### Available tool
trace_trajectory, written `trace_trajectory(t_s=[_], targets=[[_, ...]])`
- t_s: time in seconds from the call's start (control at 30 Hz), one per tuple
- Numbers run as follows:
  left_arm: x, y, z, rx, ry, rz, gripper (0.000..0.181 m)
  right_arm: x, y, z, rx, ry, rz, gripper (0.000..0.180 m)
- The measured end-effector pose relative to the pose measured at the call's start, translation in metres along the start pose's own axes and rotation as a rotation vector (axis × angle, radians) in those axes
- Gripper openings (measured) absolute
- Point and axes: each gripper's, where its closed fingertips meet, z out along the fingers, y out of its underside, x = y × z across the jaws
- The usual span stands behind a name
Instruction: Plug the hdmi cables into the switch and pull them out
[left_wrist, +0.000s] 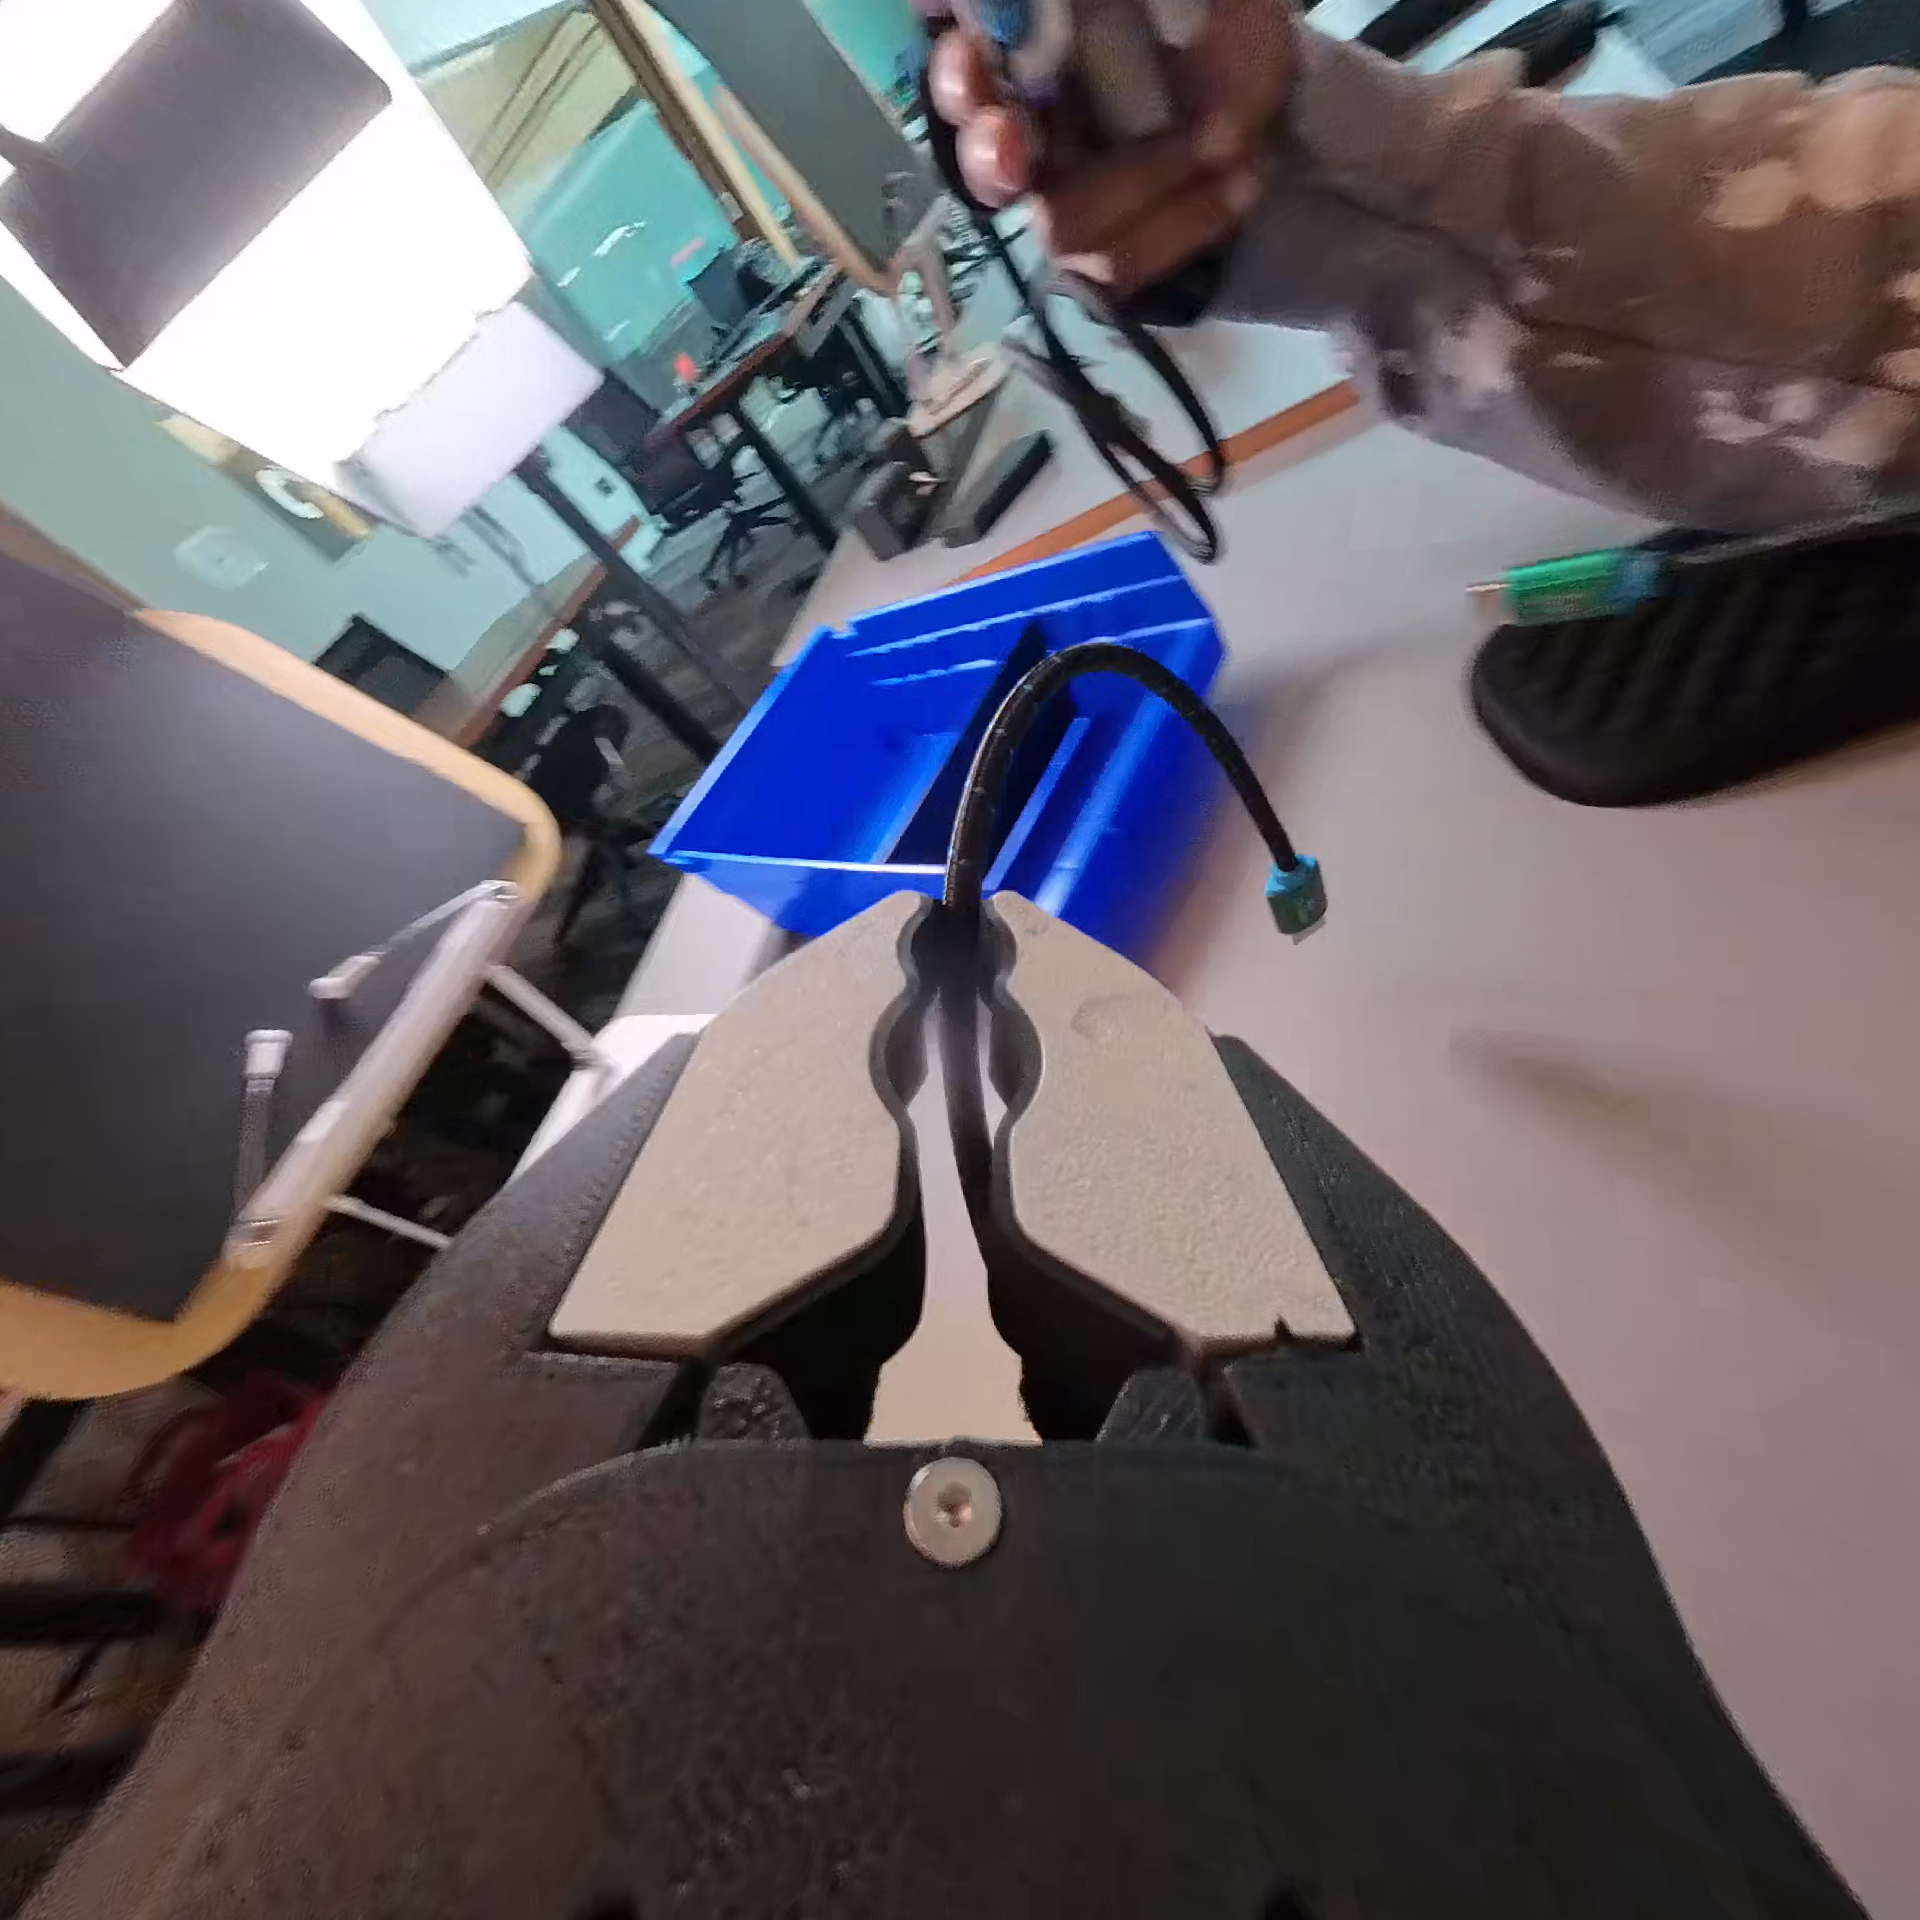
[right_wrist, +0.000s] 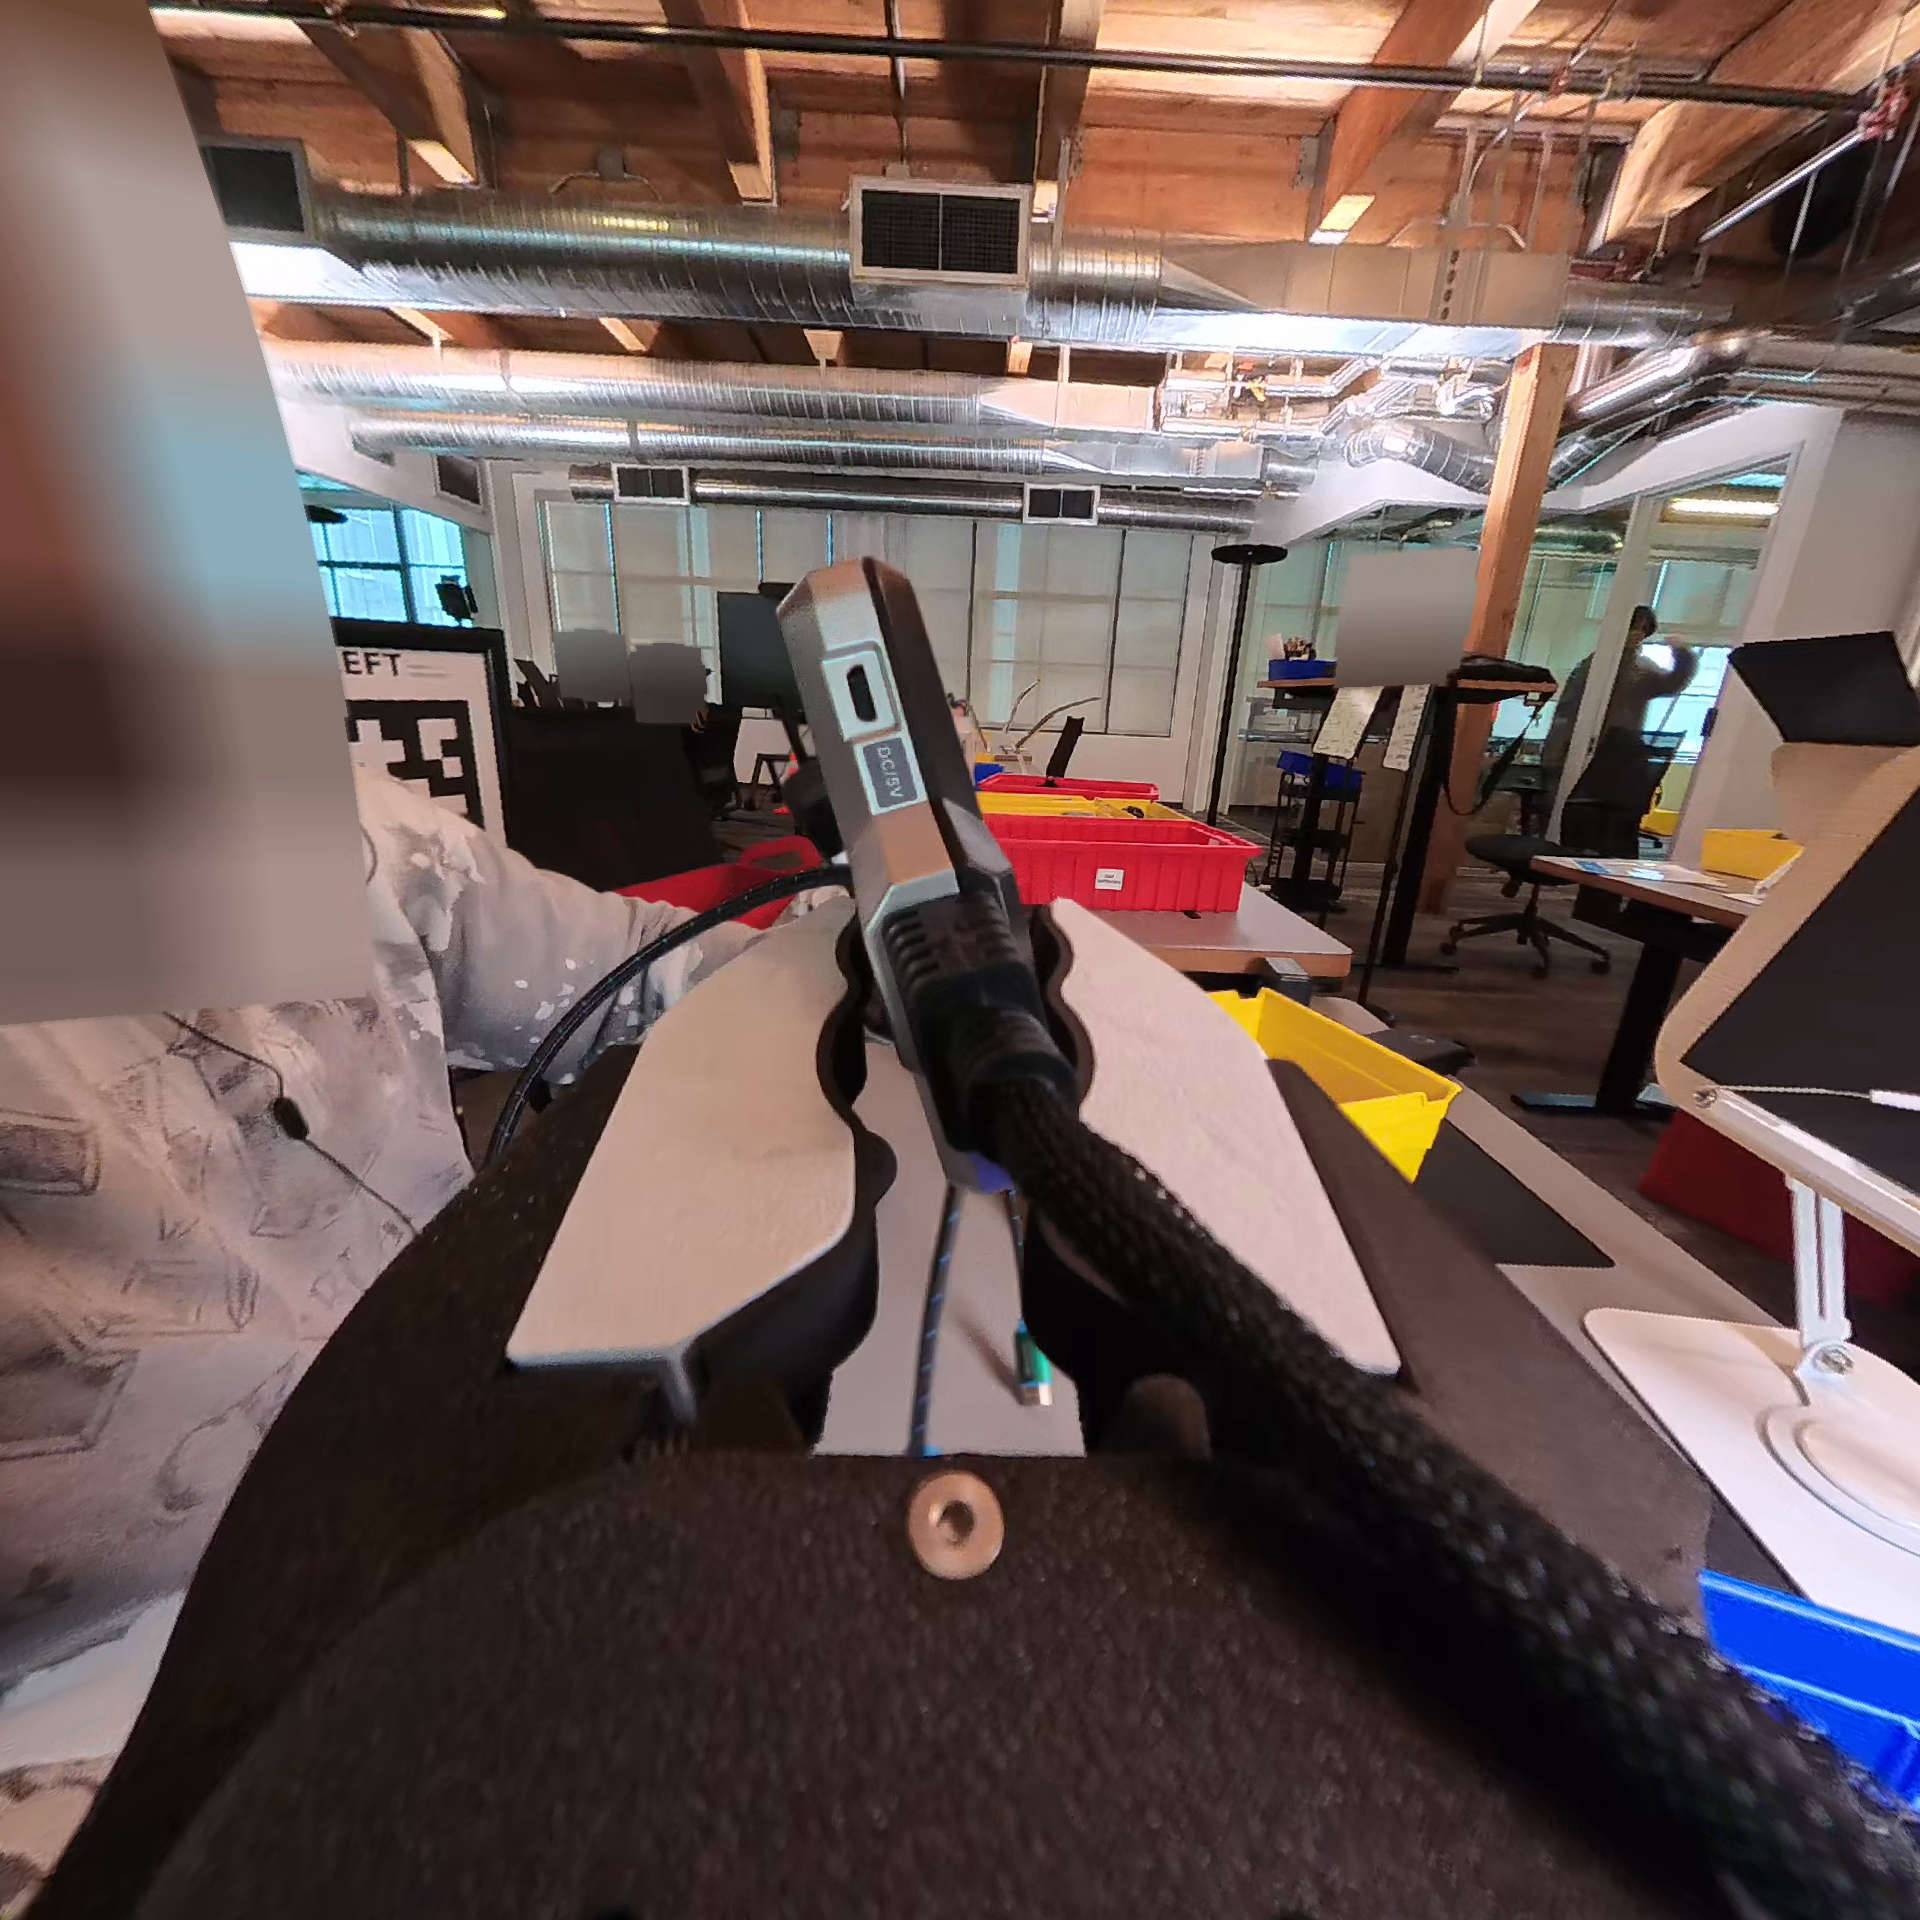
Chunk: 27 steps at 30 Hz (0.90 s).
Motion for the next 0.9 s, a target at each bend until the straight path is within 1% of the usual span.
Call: trace_trajectory(t_s=[0.07, 0.13, 0.27, 0.37, 0.47, 0.53, 0.57, 0.63, 0.67, 0.77, 0.83, 0.9], targets=[[0.028, 0.009, -0.005, 0.017, 0.052, -0.038, 0.008, -0.001, 0.002, -0.001, -0.008, -0.01, 0.003, 0.029], [0.054, 0.015, -0.016, 0.01, 0.146, -0.09, 0.008, -0.001, 0.004, -0.001, -0.013, -0.022, 0.015, 0.029], [0.097, 0.035, -0.041, -0.095, 0.338, -0.222, 0.007, -0.003, 0.01, 0.0, -0.029, -0.057, 0.034, 0.029], [0.113, 0.057, -0.052, -0.172, 0.393, -0.289, 0.009, -0.003, 0.016, 0.002, -0.045, -0.074, 0.049, 0.029], [0.13, 0.071, -0.067, -0.25, 0.554, -0.441, 0.012, 0.001, 0.023, 0.005, -0.064, -0.071, 0.069, 0.029], [0.135, 0.068, -0.078, -0.223, 0.662, -0.548, 0.022, 0.003, 0.027, 0.007, -0.074, -0.066, 0.08, 0.029], [0.128, 0.066, -0.077, -0.203, 0.654, -0.591, 0.023, 0.004, 0.029, 0.007, -0.077, -0.068, 0.082, 0.029], [0.106, 0.068, -0.066, -0.156, 0.542, -0.603, 0.023, 0.004, 0.03, 0.008, -0.079, -0.074, 0.085, 0.029], [0.094, 0.073, -0.058, -0.169, 0.465, -0.601, 0.021, 0.004, 0.03, 0.007, -0.077, -0.076, 0.086, 0.029], [0.069, 0.095, -0.024, -0.269, 0.284, -0.591, 0.026, 0.006, 0.031, 0.006, -0.065, -0.081, 0.099, 0.029], [0.065, 0.107, 0.001, -0.331, 0.227, -0.551, 0.032, 0.007, 0.032, 0.005, -0.059, -0.088, 0.107, 0.029], [0.062, 0.125, 0.023, -0.415, 0.179, -0.446, 0.036, 0.008, 0.033, 0.005, -0.053, -0.094, 0.113, 0.029]])
